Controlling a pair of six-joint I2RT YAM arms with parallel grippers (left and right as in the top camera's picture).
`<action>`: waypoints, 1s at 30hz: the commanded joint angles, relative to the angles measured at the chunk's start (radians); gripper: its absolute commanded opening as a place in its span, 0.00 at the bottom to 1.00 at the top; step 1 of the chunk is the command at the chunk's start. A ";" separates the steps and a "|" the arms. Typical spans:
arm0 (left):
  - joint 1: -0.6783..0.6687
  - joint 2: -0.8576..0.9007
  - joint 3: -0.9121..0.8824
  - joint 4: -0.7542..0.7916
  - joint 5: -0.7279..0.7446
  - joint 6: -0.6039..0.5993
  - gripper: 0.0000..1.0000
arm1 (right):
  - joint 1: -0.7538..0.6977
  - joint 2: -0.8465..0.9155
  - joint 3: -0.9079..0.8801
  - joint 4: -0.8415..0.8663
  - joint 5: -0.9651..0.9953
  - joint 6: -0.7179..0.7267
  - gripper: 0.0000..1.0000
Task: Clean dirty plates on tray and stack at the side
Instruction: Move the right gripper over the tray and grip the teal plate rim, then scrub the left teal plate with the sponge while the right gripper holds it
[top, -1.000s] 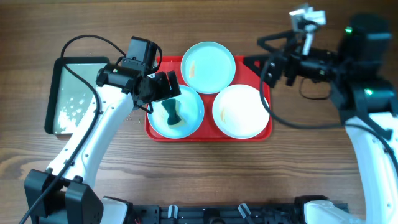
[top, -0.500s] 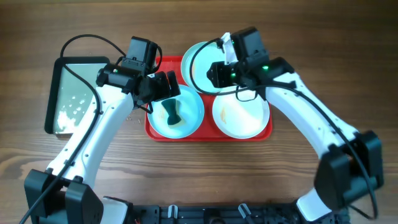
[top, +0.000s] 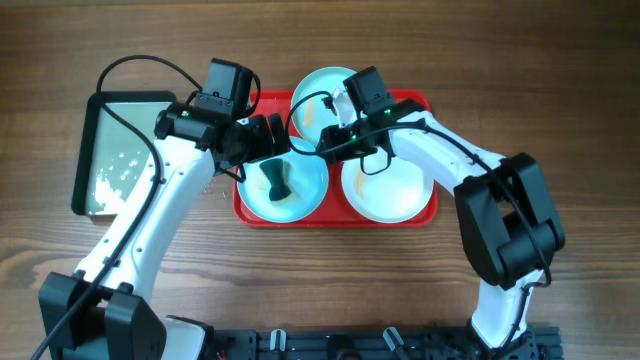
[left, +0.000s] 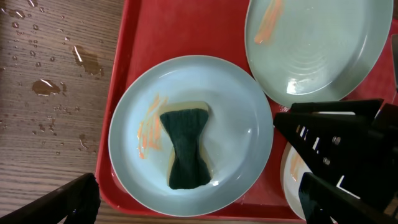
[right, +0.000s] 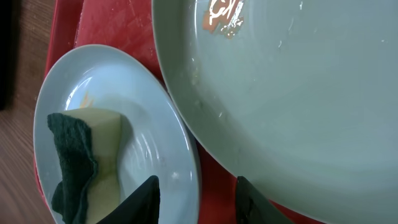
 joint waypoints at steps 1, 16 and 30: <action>0.003 -0.008 0.002 0.005 -0.013 0.000 1.00 | 0.042 0.020 0.002 0.011 0.065 -0.027 0.40; 0.003 -0.008 0.002 -0.023 -0.014 0.001 1.00 | 0.079 0.066 -0.017 0.020 0.177 0.017 0.28; 0.003 -0.008 -0.108 -0.069 -0.017 0.004 1.00 | 0.079 0.066 -0.017 0.017 0.168 0.021 0.04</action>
